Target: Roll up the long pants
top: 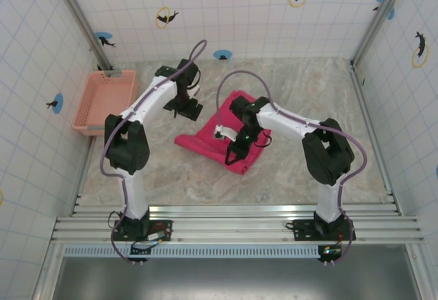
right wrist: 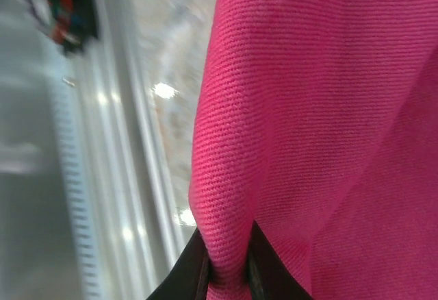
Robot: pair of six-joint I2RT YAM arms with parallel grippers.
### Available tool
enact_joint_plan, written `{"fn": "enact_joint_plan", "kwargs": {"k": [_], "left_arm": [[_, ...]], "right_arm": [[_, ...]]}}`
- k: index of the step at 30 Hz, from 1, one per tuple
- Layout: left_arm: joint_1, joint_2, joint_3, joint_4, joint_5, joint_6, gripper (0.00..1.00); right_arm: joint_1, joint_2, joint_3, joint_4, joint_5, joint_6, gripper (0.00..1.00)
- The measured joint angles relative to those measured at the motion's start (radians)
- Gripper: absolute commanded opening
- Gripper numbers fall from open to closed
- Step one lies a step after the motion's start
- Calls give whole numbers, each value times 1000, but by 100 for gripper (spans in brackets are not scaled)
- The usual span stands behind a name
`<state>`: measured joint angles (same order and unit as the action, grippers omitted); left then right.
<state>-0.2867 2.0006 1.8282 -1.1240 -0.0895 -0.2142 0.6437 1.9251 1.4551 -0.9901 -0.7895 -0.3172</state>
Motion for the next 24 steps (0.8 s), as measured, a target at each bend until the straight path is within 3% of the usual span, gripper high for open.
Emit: {"fn": "enact_joint_plan", "kwargs": {"k": [6,12,24], "left_arm": [[-8,-8,45,-21,11,-4,97],[-16,-8,45,-41,32,-23,97],[-129,19,36,-47,66,-51,92]], "right_arm": [[-188,73,-39,62,-218,159,5],[-229,187,-79,116,-227,253,5],[-255,198,-134,186,-151,362,6]]}}
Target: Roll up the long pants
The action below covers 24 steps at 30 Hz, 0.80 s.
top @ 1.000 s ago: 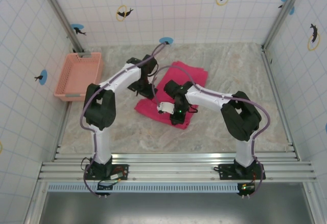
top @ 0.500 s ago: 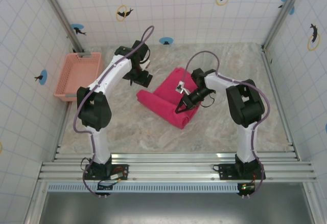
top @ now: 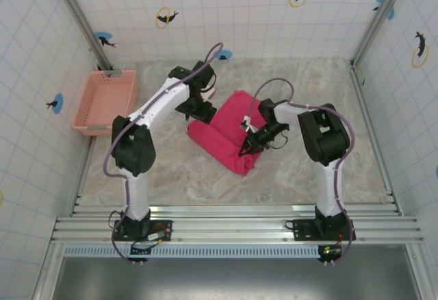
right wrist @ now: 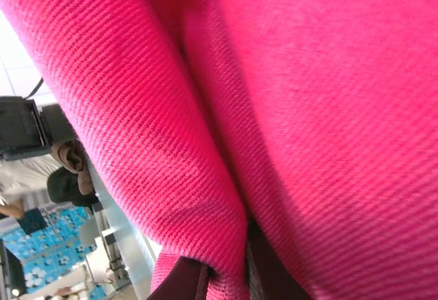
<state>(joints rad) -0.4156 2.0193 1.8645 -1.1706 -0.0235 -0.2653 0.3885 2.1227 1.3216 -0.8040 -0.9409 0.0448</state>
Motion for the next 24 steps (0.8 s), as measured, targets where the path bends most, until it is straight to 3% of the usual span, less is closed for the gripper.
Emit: {"fn": "enact_joint_plan", "kwargs": {"k": [12,19,24], "left_arm": [[-31,142,-36,43,13,-24,92],[-31,227,7,48,12,-23,91],[-32,252,44,36,16,-15,91]], "right_arm": [[-7,0,-13,10,-10,52,9],[-6,-17,45,-53,98,47,35],[18,-165,79,-100,401,-10,55]]}}
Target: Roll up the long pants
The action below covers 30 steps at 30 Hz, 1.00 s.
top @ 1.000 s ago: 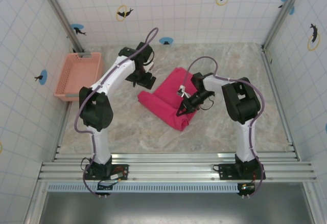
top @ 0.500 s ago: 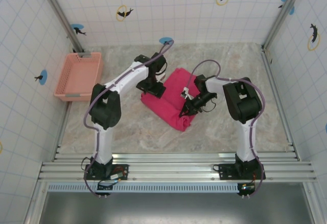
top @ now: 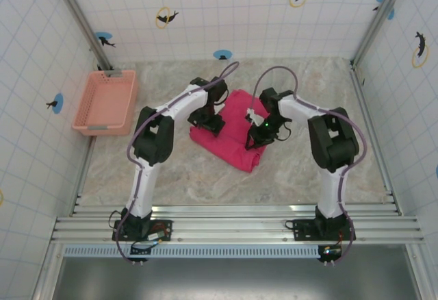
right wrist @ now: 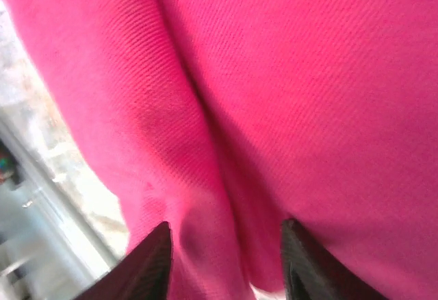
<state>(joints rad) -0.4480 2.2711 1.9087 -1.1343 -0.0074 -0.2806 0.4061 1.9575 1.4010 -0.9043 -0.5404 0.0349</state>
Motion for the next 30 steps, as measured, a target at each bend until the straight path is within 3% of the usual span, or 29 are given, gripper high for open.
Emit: {"fn": "enact_joint_plan", "kwargs": {"k": [3,7,10,13,25,27,30], "left_arm": [[0,10,16,-9,0,13,91],[0,18,27,-13,3,23,91],[0,23,34,-17,3,32,91],[0,24,35,-17,3,45,92],[0,25,37,-15,0,73,92],[2,25,37,-12,-5,75,92],[6,25,37,-9,-16,76,93]], "right_arm": [[69,-143,0,-6,193,-59,62],[266,-296,-43,36,383,-135,65],[415,-316,-102,73,476,-169,65],[498,-285,-168,119,547,-179,65],[592,-80,-203,272,815,-276,64],[585,-51,-168,259,837,-287,60],[562,-6,-111,240,863,-303,43]]}}
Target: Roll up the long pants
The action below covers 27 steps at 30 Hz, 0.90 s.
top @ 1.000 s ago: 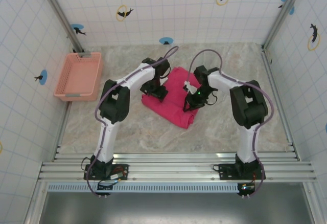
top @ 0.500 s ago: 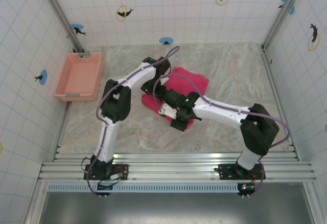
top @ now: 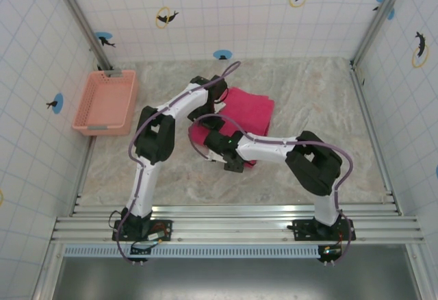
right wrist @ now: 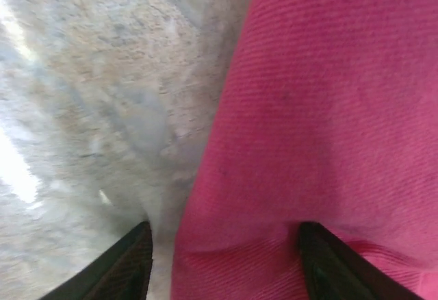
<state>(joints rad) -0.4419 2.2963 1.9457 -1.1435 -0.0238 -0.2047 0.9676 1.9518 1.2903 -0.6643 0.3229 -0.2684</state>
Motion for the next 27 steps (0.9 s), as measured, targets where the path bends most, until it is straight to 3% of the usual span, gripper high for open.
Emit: {"fn": "enact_joint_plan", "kwargs": {"k": [5,14,16,27], "left_arm": [[4,0,0,6,-11,11,93],[19,0,3,2,9,19,94],[27,0,6,-7,18,19,95],[93,-1,163,-101,2,23,97]], "right_arm": [[-56,44,92,-68,-31,-30,14],[-142,27,114,-101,-251,-74,4],[-162,27,129,-122,-336,-77,5],[-323,85,254,-375,-1136,2,5]]}}
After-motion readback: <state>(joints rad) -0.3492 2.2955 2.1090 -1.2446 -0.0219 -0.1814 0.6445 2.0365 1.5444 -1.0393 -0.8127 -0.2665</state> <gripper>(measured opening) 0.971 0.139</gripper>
